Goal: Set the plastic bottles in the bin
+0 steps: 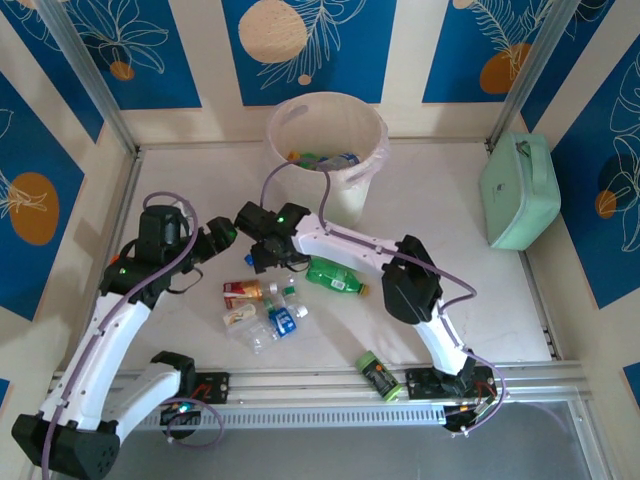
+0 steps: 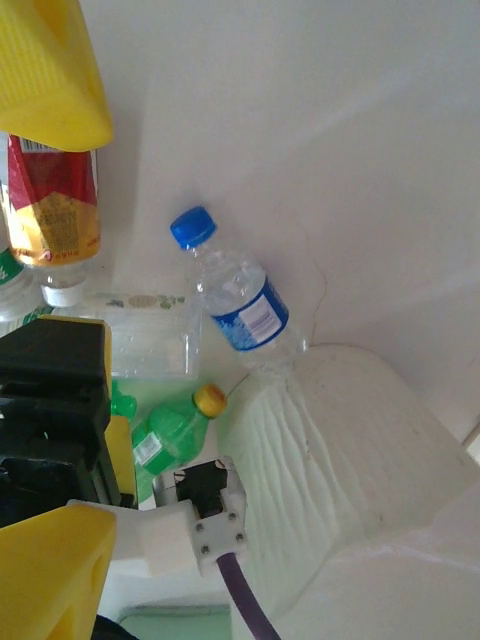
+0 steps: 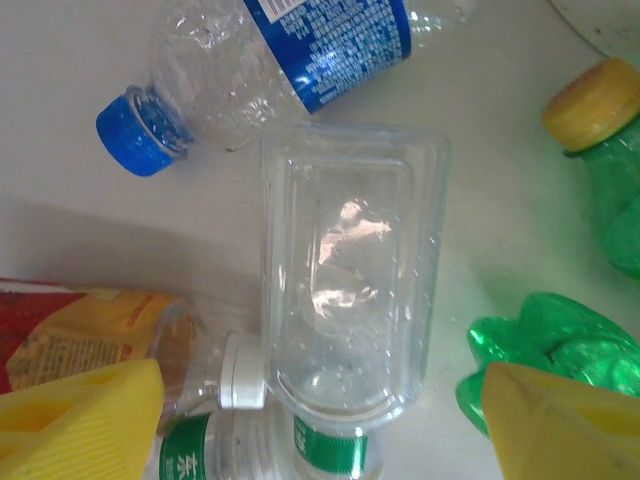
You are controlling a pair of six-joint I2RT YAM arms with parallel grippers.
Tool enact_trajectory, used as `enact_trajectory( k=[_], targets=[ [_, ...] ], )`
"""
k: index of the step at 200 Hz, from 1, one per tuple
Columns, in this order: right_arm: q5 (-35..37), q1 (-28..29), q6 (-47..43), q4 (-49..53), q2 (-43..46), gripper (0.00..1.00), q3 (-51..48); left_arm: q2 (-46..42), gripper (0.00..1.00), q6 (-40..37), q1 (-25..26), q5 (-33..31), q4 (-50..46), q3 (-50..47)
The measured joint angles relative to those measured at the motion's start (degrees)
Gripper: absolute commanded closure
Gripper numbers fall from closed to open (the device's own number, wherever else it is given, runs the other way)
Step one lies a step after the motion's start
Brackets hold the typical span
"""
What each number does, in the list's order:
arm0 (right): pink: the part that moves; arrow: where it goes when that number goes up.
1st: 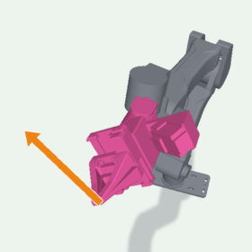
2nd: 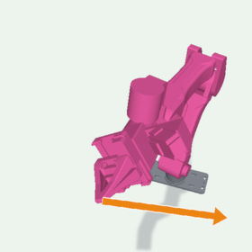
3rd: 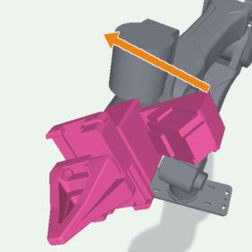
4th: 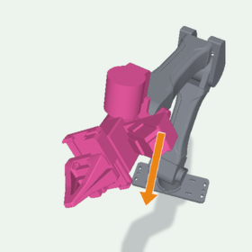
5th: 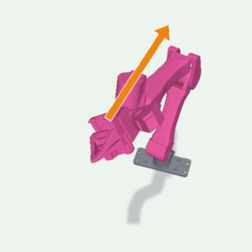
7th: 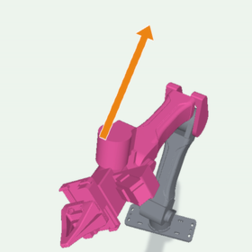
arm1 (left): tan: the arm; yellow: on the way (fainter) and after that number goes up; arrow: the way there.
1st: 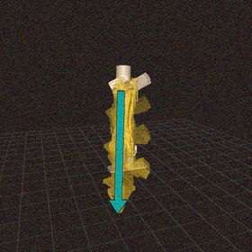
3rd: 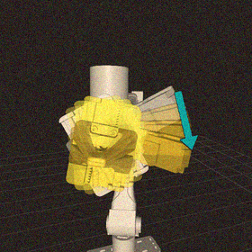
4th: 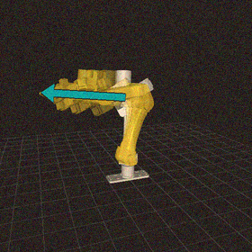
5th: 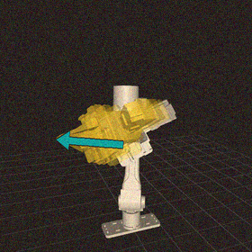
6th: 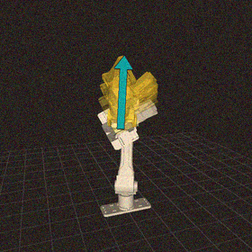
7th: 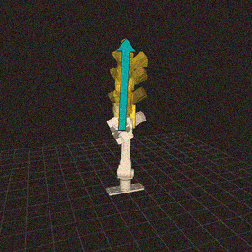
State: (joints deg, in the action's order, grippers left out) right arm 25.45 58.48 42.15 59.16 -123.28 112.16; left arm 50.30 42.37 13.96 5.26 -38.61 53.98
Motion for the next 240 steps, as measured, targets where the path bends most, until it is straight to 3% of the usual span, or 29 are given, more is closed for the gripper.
enact_trajectory(
  k=[79, 240],
  targets=[
    [3.1, -1.1, -0.9, 3.4, -8.2, 0.22, 5.8, 0.0, 0.10, 0.7, -0.7, 1.2, 1.1, -1.4],
    [4.0, -0.7, -1.7, 3.5, -10.9, 0.41, 5.7, -2.2, 0.11, 1.6, -0.8, 2.2, 1.6, -2.9]
  ],
)
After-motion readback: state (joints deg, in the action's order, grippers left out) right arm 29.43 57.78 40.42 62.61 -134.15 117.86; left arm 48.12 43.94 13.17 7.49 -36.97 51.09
